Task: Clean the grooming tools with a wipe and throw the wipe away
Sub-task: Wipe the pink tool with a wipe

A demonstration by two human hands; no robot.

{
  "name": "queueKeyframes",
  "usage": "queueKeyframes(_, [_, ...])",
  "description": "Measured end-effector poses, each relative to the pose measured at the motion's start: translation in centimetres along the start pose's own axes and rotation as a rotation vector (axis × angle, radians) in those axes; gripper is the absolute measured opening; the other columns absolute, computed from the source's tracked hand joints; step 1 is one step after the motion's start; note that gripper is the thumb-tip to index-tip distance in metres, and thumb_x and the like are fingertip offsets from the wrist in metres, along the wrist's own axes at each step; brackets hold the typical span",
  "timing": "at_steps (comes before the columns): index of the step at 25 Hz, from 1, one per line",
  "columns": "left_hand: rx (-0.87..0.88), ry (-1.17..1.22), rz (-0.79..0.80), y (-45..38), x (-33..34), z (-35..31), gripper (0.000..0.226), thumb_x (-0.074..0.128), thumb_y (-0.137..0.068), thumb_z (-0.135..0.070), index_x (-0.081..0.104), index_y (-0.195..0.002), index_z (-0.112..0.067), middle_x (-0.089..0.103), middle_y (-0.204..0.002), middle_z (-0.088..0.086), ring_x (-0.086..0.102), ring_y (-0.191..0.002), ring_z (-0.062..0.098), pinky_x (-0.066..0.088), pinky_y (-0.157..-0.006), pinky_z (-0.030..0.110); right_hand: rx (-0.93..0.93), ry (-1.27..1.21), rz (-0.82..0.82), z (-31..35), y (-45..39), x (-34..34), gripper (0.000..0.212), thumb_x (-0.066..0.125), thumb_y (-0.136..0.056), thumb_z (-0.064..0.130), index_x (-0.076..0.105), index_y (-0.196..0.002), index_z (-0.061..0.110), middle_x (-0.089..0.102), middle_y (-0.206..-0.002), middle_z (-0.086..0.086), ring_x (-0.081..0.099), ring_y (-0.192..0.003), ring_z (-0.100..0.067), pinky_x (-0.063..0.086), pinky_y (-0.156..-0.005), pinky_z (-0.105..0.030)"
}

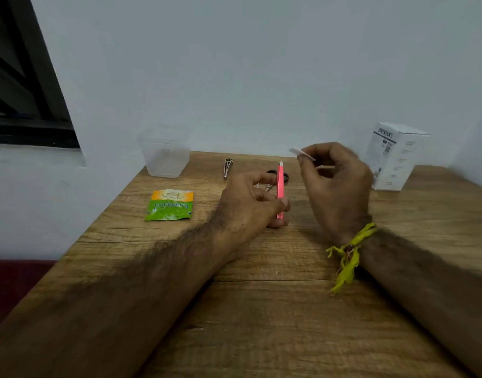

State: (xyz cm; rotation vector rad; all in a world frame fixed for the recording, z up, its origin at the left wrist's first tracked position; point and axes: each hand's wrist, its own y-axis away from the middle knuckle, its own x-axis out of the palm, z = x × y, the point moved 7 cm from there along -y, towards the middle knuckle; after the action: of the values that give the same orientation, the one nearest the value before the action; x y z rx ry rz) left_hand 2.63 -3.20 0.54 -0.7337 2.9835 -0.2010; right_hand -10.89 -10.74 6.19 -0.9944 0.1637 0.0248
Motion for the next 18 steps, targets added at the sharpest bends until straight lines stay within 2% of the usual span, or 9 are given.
queueKeyframes(5, [-0.009,0.077,0.005,0.0,0.0,0.0,0.04,0.076,-0.082,0.007,0.065,-0.118,-0.006,0.074,-0.085,0.015,0.074,-0.064,0.027,0.058,-0.058,0.029,-0.255,0.15,0.192,1.6,0.5,1.5,0.011,0.07,-0.086,0.001,0.076,-0.095,0.004,0.066,-0.087,-0.006,0.065,-0.08,-0.02,0.055,-0.07,-0.042])
queueKeyframes(9, [-0.005,0.086,0.014,0.2,0.1,-0.3,0.038,0.075,-0.082,0.009,0.065,-0.115,-0.007,0.073,-0.087,0.018,0.074,-0.063,0.025,0.057,-0.055,0.026,-0.327,0.21,0.227,1.6,0.6,1.6,0.016,0.069,-0.086,-0.001,0.076,-0.099,0.005,0.066,-0.088,-0.007,0.064,-0.082,-0.021,0.054,-0.069,-0.042])
queueKeyframes(18, [0.033,0.032,0.009,0.3,0.1,-0.3,0.039,0.076,-0.082,0.007,0.064,-0.116,-0.008,0.075,-0.088,0.015,0.075,-0.066,0.027,0.058,-0.056,0.027,-0.398,0.309,0.221,2.6,0.9,1.7,0.016,0.069,-0.087,0.005,0.077,-0.101,0.004,0.066,-0.086,-0.01,0.062,-0.082,-0.029,0.052,-0.069,-0.045])
